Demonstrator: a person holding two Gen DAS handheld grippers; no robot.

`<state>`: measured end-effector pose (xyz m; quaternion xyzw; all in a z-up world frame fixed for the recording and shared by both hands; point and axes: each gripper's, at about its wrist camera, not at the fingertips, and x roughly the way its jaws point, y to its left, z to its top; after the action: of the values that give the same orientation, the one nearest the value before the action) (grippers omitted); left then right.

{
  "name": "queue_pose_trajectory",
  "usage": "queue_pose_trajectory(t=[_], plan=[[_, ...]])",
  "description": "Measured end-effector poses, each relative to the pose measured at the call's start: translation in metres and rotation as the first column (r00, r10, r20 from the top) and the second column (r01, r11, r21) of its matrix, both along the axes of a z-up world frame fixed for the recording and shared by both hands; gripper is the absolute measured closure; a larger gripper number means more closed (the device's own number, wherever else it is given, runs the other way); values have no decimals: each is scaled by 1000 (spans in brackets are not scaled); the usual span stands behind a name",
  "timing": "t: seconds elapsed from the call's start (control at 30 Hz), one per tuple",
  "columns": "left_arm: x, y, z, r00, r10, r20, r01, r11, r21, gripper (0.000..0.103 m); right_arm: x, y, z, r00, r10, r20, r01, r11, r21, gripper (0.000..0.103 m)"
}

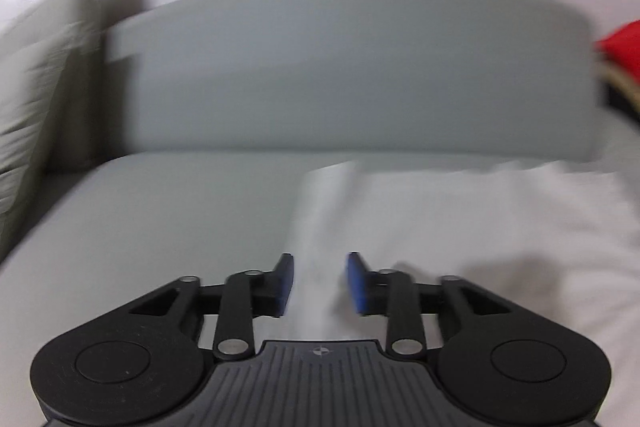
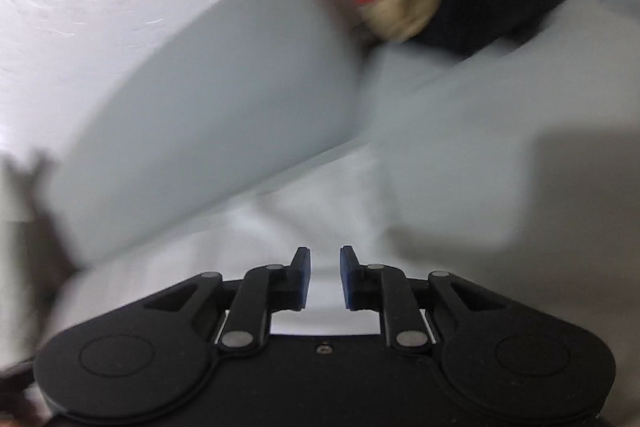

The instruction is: Fold clothes

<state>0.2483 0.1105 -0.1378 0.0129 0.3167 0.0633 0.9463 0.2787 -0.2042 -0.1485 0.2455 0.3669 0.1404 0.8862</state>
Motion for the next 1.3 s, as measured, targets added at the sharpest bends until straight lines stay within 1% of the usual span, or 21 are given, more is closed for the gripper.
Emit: queue_pose_trajectory(t=[0.1,0.2,0.23,0.3,0.37,0.43,0.5,0.53,0.6,0.67,0.7,0.73,0.77,0.83,0.87,0.93,1.03,1.07,1.13,1.23,1.3], plan=[[19,-37,-17,970,-238,-56,239,971,13,79,27,37,-21,964,261,-58,-250,957,149,86],[33,-60,-40,943,-320,-95,328,940,92,80,52,48,-41,961,271,-60,-263,958,116,91],[40,-62,-47,950,-298,-92,309,941,141,80,60,50,-48,966,253,-57,-248,965,89,103],[61,-53,-53,983,-180,-45,186,957,223,80,78,37,-54,992,128,-5,-127,989,74,103],[94,-30,-54,1000,-8,3,7,958,287,80,92,22,-51,995,-58,77,62,996,-57,103],[119,-7,-63,989,147,12,-138,896,422,77,106,11,-47,979,-146,140,171,967,-191,103],[137,15,-71,963,270,13,-235,810,538,86,111,4,-41,969,-186,163,226,934,-276,103],[137,24,-70,961,276,0,-233,812,535,86,113,1,-38,967,-195,164,237,925,-298,103],[124,37,-53,971,237,23,-224,876,426,82,105,-1,-27,963,-202,180,246,931,-271,98],[112,45,-35,980,193,50,-200,937,287,78,89,-8,-11,931,-247,270,308,927,-216,70],[109,44,-30,985,162,67,-173,957,234,70,82,-9,-4,917,-272,290,336,920,-201,46],[106,42,-27,989,133,71,-145,968,204,70,80,-9,-2,919,-275,282,339,917,-210,43],[105,39,-27,993,99,65,-110,976,188,70,83,-8,-3,934,-258,248,319,914,-250,48],[109,26,-33,998,43,44,-52,972,227,74,91,-4,-8,958,-223,179,272,903,-332,84],[113,18,-39,999,25,29,-31,962,270,84,96,-1,-13,968,-196,154,240,898,-368,85],[126,0,-57,1000,22,-4,-19,919,393,84,105,6,-22,984,-130,120,168,899,-403,86],[144,-15,-78,994,105,0,-84,796,600,92,115,23,-27,987,-75,141,137,853,-504,101],[152,-9,-80,987,159,-18,-117,795,595,102,116,25,-27,983,-80,165,157,832,-532,101],[162,2,-83,975,217,-39,-155,800,580,103,116,21,-27,972,-123,202,217,800,-559,101],[171,-9,-88,973,219,-73,-119,747,654,103,121,24,-35,968,-129,214,237,741,-628,102],[165,-6,-74,972,222,-75,-132,782,610,99,122,33,-31,977,-98,187,200,716,-669,98]])
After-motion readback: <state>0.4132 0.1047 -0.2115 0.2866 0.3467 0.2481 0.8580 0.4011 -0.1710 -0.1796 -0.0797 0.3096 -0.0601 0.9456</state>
